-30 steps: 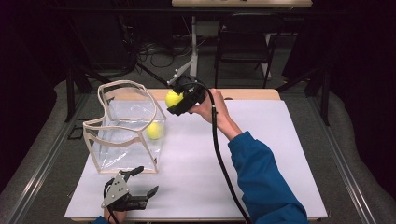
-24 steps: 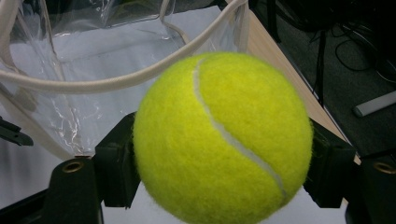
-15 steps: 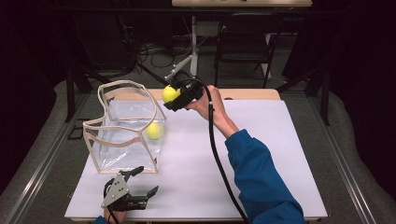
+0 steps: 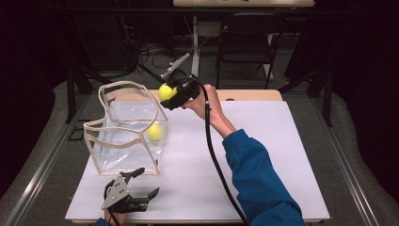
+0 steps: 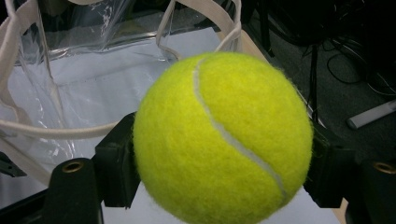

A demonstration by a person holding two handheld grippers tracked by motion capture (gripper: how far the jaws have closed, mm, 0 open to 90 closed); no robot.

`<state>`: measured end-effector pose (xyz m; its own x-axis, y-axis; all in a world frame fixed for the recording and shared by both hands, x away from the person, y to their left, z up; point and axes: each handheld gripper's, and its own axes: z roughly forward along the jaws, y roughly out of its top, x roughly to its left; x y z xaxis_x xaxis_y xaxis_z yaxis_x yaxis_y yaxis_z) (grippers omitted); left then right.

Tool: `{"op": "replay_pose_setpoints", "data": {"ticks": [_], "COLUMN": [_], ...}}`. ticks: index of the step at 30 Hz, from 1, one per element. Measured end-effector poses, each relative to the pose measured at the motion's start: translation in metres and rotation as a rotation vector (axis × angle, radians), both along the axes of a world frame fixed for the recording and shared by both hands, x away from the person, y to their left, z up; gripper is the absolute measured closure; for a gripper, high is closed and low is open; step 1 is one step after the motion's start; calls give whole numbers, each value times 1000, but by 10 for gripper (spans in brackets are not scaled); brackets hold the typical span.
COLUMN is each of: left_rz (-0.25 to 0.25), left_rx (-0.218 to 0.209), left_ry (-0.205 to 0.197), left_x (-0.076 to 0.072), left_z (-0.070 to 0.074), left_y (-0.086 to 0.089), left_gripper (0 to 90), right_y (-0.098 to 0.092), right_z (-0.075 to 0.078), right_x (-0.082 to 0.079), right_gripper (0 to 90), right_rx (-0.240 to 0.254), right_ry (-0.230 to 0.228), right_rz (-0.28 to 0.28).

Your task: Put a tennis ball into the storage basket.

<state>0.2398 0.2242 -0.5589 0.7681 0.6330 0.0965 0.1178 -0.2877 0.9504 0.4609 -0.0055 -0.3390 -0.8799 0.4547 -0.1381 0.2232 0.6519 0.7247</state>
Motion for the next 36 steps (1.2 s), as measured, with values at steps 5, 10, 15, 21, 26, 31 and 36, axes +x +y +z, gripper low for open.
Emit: {"op": "replay_pose_setpoints", "data": {"ticks": [5, 10, 15, 21, 26, 31, 36], "left_rz": [-1, -4, -3, 1, 2, 2, 1], "left_rx": [0, 3, 3, -2, -5, -5, -6], "left_ry": [-2, 5, 4, 1, 1, 1, 2], "left_x": [0, 0, 0, 0, 0, 0, 0], "left_z": [0, 0, 0, 0, 0, 0, 0], "left_y": [0, 0, 0, 0, 0, 0, 0], "left_gripper": [159, 159, 159, 159, 159, 159, 159], "right_y": [3, 5, 9, 14, 18, 22, 25], "right_z": [1, 3, 4, 5, 5, 5, 6], "right_x": [0, 1, 1, 1, 0, -1, -2], "right_gripper": [260, 260, 260, 260, 260, 260, 260], "right_rx": [11, 18, 26, 38, 47, 58, 69], "right_ry": [-8, -13, -17, -24, -43, -51, -51], "right_rz": [2, 0, 6, 5, 12, 15, 22]}}
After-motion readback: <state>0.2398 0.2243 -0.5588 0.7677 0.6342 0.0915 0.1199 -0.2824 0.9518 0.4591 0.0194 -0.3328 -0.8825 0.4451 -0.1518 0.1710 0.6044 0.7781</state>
